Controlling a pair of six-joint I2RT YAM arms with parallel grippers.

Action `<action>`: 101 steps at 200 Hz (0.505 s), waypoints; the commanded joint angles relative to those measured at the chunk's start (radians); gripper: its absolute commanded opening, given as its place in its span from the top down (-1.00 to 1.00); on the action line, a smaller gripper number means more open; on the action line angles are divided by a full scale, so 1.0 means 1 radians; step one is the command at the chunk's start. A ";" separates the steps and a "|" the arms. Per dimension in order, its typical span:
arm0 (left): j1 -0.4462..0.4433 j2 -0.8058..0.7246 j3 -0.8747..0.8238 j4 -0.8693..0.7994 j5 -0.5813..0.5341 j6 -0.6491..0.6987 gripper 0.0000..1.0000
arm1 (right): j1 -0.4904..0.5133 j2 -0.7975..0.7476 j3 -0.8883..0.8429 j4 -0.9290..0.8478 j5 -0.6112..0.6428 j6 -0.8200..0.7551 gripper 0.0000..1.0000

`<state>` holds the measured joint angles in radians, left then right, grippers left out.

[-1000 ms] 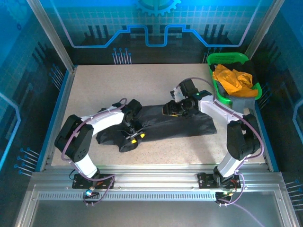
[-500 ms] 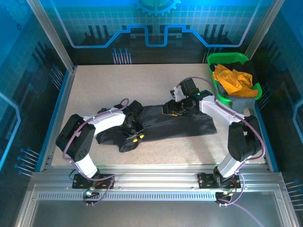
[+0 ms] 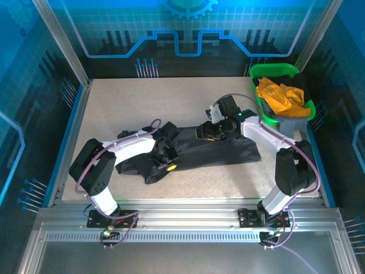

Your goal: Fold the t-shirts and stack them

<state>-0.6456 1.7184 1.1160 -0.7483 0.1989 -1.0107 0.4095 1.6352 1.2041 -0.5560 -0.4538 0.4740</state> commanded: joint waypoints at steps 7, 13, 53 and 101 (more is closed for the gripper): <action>-0.044 0.038 0.062 -0.089 0.011 0.060 1.00 | -0.021 -0.023 -0.026 -0.001 -0.021 0.002 0.02; -0.049 0.044 0.064 -0.087 0.015 0.060 1.00 | -0.020 -0.023 -0.029 -0.001 -0.021 0.002 0.02; -0.065 0.113 0.090 -0.118 0.056 0.071 0.31 | -0.021 -0.021 -0.044 -0.003 -0.022 0.002 0.03; -0.057 -0.039 0.085 -0.163 -0.062 0.088 0.06 | -0.019 0.006 -0.027 0.000 -0.013 0.009 0.03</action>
<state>-0.7052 1.8103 1.2022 -0.8490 0.2073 -0.9329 0.4026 1.6344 1.1702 -0.5564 -0.4538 0.4740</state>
